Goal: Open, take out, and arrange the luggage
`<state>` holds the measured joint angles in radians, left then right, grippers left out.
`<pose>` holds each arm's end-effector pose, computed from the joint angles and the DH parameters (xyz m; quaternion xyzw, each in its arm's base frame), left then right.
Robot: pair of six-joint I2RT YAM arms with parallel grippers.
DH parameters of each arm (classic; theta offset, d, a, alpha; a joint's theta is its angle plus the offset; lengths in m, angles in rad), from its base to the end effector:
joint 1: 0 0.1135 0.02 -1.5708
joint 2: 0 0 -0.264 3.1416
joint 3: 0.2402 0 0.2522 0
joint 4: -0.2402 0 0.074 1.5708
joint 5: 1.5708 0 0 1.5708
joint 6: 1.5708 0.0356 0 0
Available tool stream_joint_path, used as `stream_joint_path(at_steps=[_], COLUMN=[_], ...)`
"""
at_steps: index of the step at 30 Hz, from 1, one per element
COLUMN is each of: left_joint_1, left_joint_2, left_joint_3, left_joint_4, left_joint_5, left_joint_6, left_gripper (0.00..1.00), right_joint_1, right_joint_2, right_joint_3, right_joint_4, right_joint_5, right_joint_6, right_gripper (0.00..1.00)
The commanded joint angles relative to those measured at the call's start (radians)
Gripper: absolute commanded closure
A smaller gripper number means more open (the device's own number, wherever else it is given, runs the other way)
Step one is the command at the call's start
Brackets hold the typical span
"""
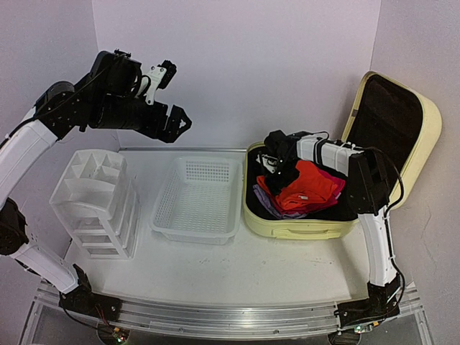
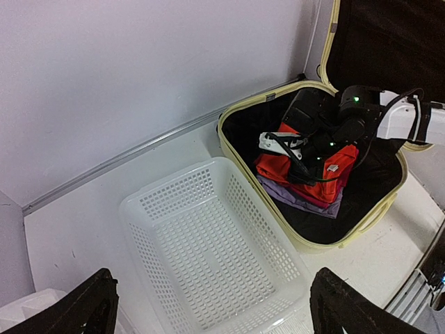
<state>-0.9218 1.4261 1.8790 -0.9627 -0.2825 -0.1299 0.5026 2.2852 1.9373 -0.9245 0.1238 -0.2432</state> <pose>0.1713 -0.2094 0.4831 0.2636 0.8154 -0.1464 0.4942 0.4191 0.2254 0.1813 -0.3510 0.9225 -0.0415 0.1550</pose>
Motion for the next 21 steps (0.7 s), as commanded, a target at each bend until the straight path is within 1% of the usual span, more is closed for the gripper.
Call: stream_joint_path(at_steps=[1,9,16,21], left_joint_1=[0.002,0.003,0.003,0.003], left_joint_2=[-0.006,-0.015,-0.026,-0.032], left_joint_3=[0.042,0.034,0.024,0.019], left_joint_4=[0.007,0.007,0.005,0.005], left_joint_5=[0.006,0.007,0.006,0.008], left_joint_6=[0.0,-0.003,-0.013,-0.02], left_gripper=[0.03,0.03,0.03,0.03], right_joint_1=[0.037,0.103,0.122,0.135], right_joint_2=[-0.023,0.003,0.029,0.038], right_joint_3=[-0.014,-0.02,-0.017,-0.03], right_joint_4=[0.005,0.043,0.053,0.06], right_joint_5=[0.173,0.301,0.336,0.332], right_joint_6=[-0.003,0.059,0.084,0.079], right_gripper=[0.34,0.35,0.42,0.36])
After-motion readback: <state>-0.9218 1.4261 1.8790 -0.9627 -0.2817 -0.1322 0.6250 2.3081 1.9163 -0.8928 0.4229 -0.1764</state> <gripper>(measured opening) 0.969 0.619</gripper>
